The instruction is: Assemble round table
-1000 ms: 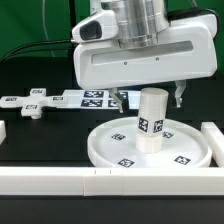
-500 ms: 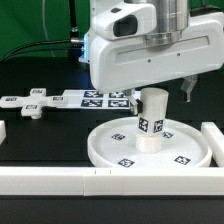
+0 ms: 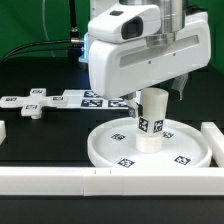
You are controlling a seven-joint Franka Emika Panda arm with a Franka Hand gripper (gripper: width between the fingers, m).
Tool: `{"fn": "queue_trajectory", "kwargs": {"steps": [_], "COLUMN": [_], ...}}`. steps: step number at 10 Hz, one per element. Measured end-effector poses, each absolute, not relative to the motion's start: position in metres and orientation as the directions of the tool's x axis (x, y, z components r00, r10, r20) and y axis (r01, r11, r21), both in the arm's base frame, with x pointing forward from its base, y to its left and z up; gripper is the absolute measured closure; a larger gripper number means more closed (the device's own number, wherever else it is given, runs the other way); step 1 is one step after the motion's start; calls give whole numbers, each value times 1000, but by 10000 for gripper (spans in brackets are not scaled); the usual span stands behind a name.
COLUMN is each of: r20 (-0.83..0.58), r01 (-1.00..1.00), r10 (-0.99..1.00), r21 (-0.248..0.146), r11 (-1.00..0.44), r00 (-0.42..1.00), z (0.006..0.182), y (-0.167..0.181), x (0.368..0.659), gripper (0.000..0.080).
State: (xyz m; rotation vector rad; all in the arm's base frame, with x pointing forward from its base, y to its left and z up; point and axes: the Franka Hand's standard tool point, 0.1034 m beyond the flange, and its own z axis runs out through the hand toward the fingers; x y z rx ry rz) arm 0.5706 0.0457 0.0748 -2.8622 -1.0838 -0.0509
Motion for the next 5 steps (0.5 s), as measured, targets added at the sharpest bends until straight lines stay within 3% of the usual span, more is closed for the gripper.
{"fn": "queue_trajectory", "kwargs": {"steps": [4, 5], "r20": [-4, -4], "r01": [906, 916], "r10": [906, 916], "r21": [7, 5], "r11": [-423, -401], "r00": [423, 401], "z": [74, 73], "y": [55, 52], "x": [572, 572], "gripper": [151, 151]}}
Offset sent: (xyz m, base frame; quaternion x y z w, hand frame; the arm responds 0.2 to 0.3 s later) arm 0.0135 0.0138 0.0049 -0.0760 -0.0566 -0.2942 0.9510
